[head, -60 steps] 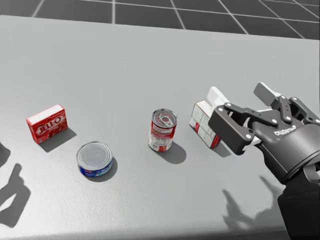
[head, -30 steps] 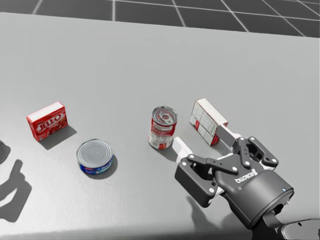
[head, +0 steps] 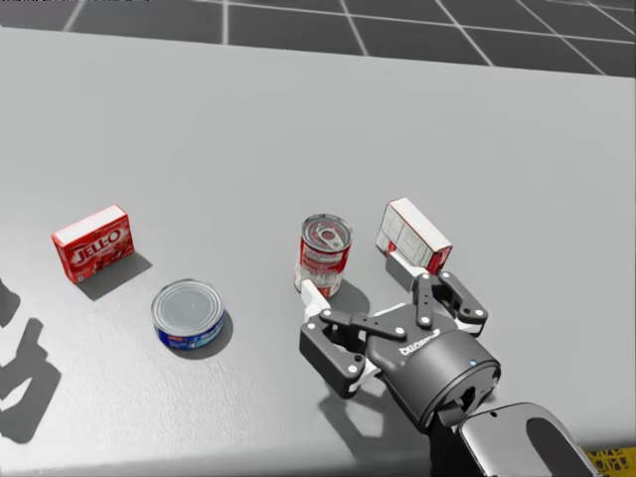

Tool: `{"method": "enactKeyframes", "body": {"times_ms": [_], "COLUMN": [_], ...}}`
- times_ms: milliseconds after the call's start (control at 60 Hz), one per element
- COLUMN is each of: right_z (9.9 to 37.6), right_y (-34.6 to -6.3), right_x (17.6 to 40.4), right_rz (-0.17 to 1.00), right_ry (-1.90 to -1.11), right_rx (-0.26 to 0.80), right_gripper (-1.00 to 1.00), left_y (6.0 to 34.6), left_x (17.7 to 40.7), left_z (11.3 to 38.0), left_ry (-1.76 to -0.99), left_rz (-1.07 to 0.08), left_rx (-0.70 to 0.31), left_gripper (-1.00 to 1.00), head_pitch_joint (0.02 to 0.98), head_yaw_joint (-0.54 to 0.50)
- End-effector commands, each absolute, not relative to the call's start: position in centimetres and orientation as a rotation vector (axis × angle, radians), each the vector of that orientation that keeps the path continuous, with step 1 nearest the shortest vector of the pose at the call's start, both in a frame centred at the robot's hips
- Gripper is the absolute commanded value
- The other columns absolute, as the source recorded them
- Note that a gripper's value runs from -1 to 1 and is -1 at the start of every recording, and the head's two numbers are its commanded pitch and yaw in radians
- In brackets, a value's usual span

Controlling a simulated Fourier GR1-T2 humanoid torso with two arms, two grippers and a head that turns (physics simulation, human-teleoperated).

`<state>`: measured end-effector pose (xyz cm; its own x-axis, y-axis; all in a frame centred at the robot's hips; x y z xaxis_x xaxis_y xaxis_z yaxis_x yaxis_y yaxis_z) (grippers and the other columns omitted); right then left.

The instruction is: Lift the red soup can off the table.

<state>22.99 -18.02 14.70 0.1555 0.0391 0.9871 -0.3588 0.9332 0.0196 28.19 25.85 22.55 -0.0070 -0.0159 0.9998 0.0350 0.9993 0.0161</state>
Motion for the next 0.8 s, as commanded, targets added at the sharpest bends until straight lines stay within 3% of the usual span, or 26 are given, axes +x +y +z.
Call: {"method": "enactKeyframes", "body": {"times_ms": [17, 400, 717, 733, 750, 800], "right_z": [14.2, 12.6, 11.6, 11.5, 11.4, 11.3], "right_y": [-17.1, -15.2, -15.3, -15.4, -15.4, -15.4], "right_x": [24.8, 28.3, 29.2, 29.2, 29.1, 29.1], "right_rz": [0.306, 0.317, 0.341, 0.338, 0.333, 0.336], "right_ry": [-1.398, -1.369, -1.357, -1.361, -1.367, -1.360], "right_rx": [0.236, 0.200, 0.213, 0.210, 0.200, 0.206], "right_gripper": [-1.00, -1.00, -1.00, -0.74, -0.11, 0.97], "left_y": [25.8, 25.8, 25.9, 25.9, 25.9, 25.9], "left_x": [28.2, 28.2, 28.2, 28.2, 28.2, 28.2], "left_z": [22.5, 22.6, 22.6, 22.6, 22.6, 22.6], "left_ry": [-1.577, -1.580, -1.581, -1.581, -1.581, -1.582], "left_rz": [-0.043, -0.042, -0.043, -0.043, -0.043, -0.044], "left_rx": [-0.014, -0.014, -0.013, -0.013, -0.014, -0.014], "left_gripper": [-1.00, -1.00, -1.00, -1.00, -1.00, -1.00], "head_pitch_joint": [0.803, 0.795, 0.777, 0.775, 0.773, 0.769], "head_yaw_joint": [-0.20, -0.20, -0.20, -0.20, -0.20, -0.20]}}
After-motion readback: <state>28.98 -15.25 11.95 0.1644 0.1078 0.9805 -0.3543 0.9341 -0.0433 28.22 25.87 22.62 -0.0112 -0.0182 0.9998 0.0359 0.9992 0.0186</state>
